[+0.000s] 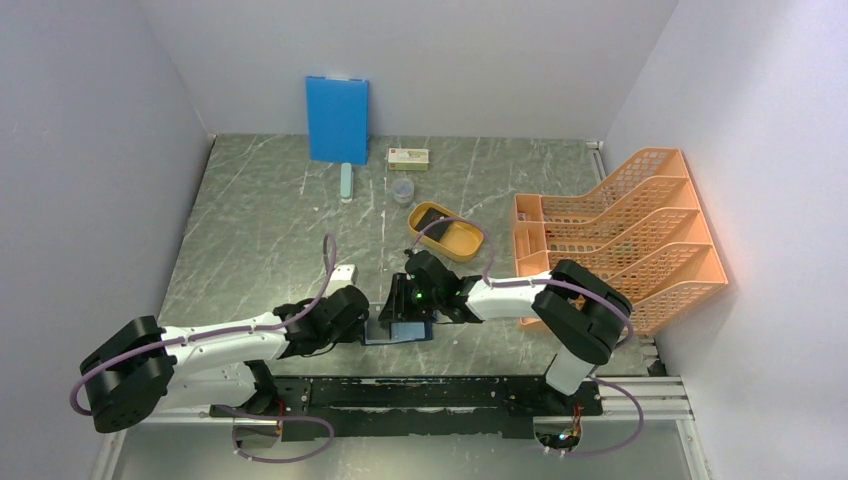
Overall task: Put the credit cards into the card holder
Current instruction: Insert the credit card into the card holder, then pick up the credit card from the storage box.
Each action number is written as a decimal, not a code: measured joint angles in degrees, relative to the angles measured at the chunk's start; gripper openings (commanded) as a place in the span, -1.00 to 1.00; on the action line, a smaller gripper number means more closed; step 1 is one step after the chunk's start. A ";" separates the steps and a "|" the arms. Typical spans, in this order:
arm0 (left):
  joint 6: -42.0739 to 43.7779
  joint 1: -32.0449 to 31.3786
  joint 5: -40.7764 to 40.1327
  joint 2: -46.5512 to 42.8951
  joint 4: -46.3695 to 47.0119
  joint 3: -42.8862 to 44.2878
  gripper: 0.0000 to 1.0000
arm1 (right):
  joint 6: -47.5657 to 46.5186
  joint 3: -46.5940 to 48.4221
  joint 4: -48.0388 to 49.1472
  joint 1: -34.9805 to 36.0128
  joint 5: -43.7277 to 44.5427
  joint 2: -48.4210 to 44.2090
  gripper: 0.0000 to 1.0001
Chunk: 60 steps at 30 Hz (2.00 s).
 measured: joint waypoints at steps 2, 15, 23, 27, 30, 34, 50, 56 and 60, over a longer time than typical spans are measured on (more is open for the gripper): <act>0.00 0.00 -0.02 0.00 -0.02 0.02 -0.68 | 0.00 0.00 -0.02 0.04 0.04 0.00 -0.19; -0.55 0.26 -2.75 -9.29 -8.09 0.52 -0.38 | -3.50 3.19 -13.57 -2.34 7.56 -15.78 -0.05; 0.66 0.28 -4.15 -19.54 -10.84 1.97 -0.11 | -6.43 5.81 -15.72 -15.61 14.69 -21.46 0.08; 1.09 0.33 -4.63 -20.02 -11.02 2.67 -0.11 | -6.32 8.55 -14.45 -21.44 16.13 -16.61 0.08; 1.20 0.33 -4.74 -18.99 -11.34 2.71 -0.11 | -5.31 9.97 -11.89 -24.06 17.20 -11.76 0.08; 1.18 0.33 -4.74 -17.55 -11.76 2.71 -0.11 | -3.41 10.03 -9.22 -25.46 18.40 -7.10 0.08; 1.14 0.33 -4.83 -13.84 -11.63 2.73 -0.12 | 1.18 11.80 -2.56 -27.61 16.59 5.97 0.00; 1.11 0.33 -4.83 -13.62 -11.54 2.73 -0.12 | 2.14 11.89 -0.92 -27.85 15.15 8.68 -0.13; 1.07 0.35 -4.83 -13.53 -11.54 2.73 -0.13 | 2.47 11.89 -0.20 -28.26 14.45 8.87 -0.34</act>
